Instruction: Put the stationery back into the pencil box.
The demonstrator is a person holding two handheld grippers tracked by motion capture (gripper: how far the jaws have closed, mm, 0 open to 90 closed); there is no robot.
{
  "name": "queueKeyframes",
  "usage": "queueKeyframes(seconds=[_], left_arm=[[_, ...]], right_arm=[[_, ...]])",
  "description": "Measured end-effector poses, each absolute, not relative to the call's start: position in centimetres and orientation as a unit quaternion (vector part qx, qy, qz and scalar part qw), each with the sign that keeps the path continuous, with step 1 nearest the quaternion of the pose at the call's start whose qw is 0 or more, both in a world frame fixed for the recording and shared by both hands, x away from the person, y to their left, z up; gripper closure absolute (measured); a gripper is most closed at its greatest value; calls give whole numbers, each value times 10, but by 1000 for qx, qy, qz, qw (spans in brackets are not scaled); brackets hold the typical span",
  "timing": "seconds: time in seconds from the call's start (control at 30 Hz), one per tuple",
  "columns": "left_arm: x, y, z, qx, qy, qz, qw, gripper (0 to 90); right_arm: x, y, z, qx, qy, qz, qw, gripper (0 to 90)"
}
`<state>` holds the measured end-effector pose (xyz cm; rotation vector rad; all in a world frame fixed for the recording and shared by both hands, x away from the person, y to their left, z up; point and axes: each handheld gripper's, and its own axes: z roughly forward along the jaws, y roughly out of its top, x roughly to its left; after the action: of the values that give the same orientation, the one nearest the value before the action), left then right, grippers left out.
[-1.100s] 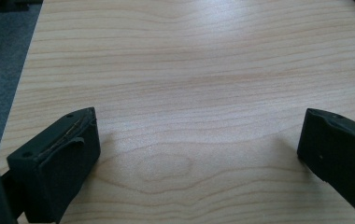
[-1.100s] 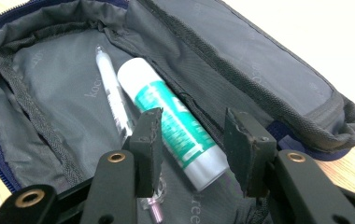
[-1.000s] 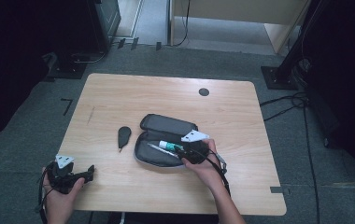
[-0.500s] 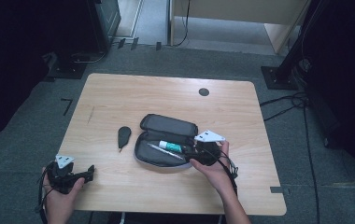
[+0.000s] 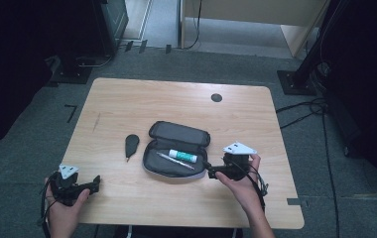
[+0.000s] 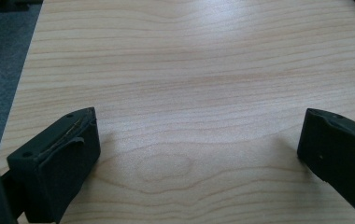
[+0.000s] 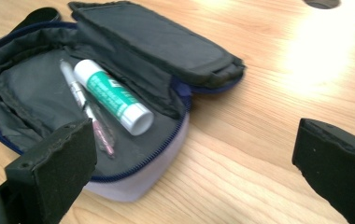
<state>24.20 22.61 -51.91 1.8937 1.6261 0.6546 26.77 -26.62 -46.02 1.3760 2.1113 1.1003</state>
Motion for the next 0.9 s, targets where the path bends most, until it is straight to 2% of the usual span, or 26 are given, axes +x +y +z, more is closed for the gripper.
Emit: queueKeyframes(seconds=[0.43,0.9], left_arm=[[242,226,-519,705,606,244,277,0],[242,226,-519,705,606,244,277,0]], right_arm=[[248,-303,-464,519,730,388,217,0],[233,-336,-474,543,719,374,220,0]])
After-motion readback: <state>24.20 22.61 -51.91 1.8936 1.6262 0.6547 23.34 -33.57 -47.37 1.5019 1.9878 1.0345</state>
